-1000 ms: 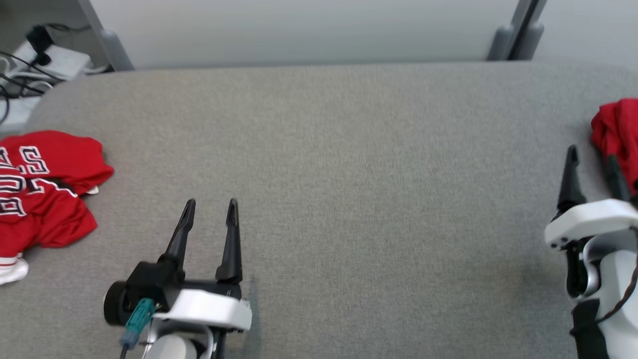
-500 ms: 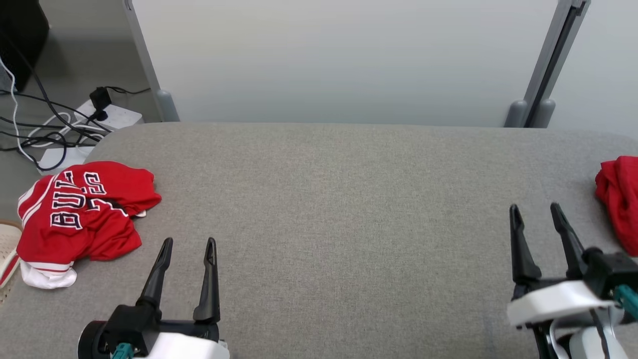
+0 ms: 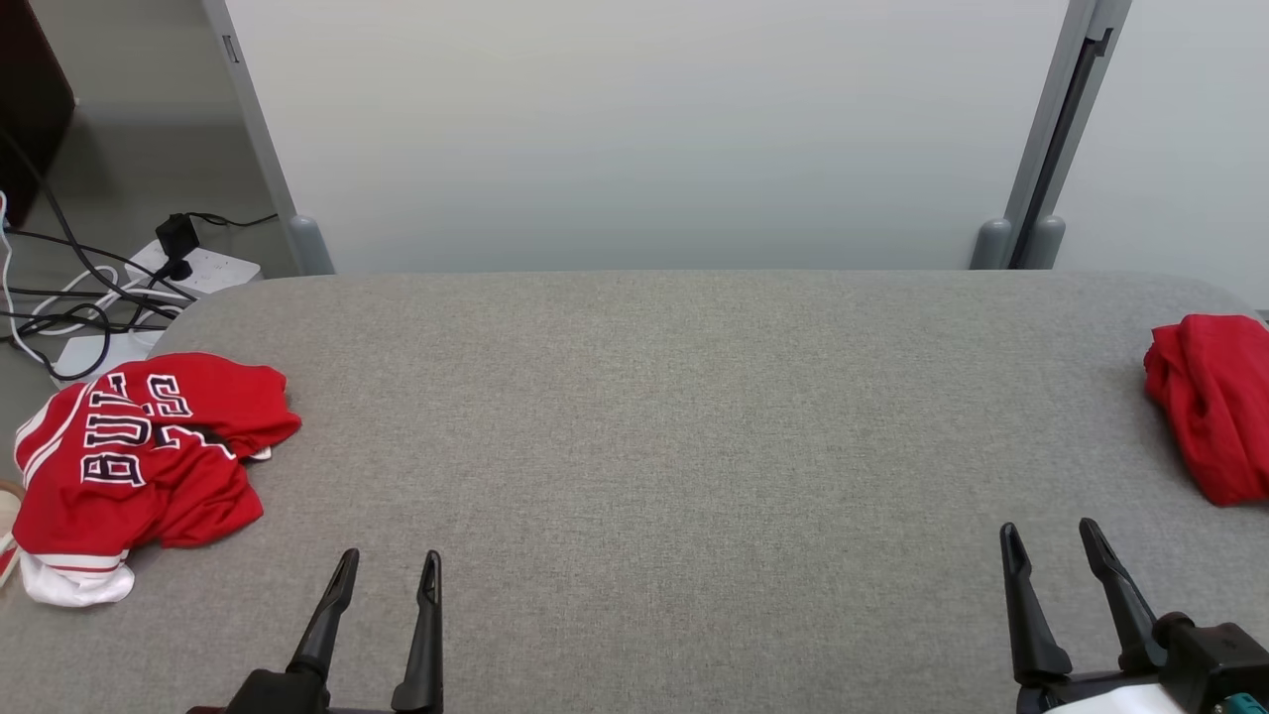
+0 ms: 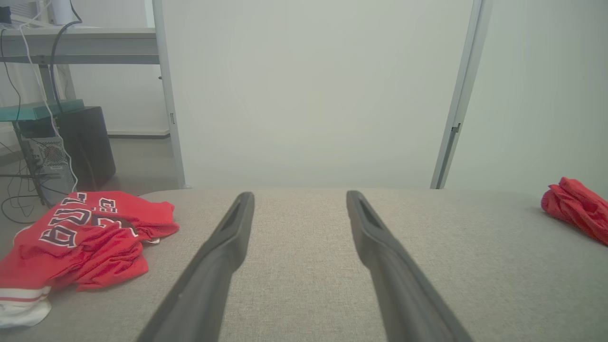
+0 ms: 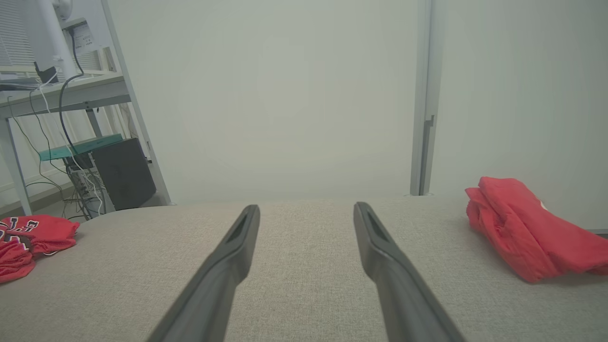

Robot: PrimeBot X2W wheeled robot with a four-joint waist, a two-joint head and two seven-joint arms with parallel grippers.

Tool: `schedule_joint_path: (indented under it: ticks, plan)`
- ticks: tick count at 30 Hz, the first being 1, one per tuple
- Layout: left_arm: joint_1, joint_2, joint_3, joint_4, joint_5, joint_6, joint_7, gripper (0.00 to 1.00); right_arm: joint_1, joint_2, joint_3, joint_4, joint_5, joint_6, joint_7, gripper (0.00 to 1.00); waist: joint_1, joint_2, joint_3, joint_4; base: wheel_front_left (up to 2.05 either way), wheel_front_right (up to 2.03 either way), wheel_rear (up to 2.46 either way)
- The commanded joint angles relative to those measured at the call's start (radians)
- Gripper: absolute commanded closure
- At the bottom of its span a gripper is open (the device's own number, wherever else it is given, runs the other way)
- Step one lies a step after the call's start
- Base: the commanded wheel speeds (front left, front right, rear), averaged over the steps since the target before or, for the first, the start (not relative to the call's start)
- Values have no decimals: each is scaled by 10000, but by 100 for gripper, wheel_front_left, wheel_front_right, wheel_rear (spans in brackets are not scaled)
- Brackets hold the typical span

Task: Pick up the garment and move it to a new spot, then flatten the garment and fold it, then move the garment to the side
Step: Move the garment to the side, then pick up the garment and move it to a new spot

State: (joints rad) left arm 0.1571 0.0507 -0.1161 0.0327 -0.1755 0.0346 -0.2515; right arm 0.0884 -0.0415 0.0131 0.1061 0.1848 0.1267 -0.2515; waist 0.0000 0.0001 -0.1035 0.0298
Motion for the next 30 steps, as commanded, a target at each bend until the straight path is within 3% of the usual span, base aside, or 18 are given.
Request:
schedule_joint_path:
  ticks: [1, 30]
  plan:
    - [-306, -1, 299, -180, 29, -76, -102, 0, -220, -121, 335, -406, 83, 40, -103, 0, 0, -1, 18, -53, 0, 0, 0]
    - [-317, -4, 190, 65, 23, -108, -103, 0, -161, -172, 23, -458, 151, 40, -103, 0, 0, -1, 70, -138, 0, 0, 0]
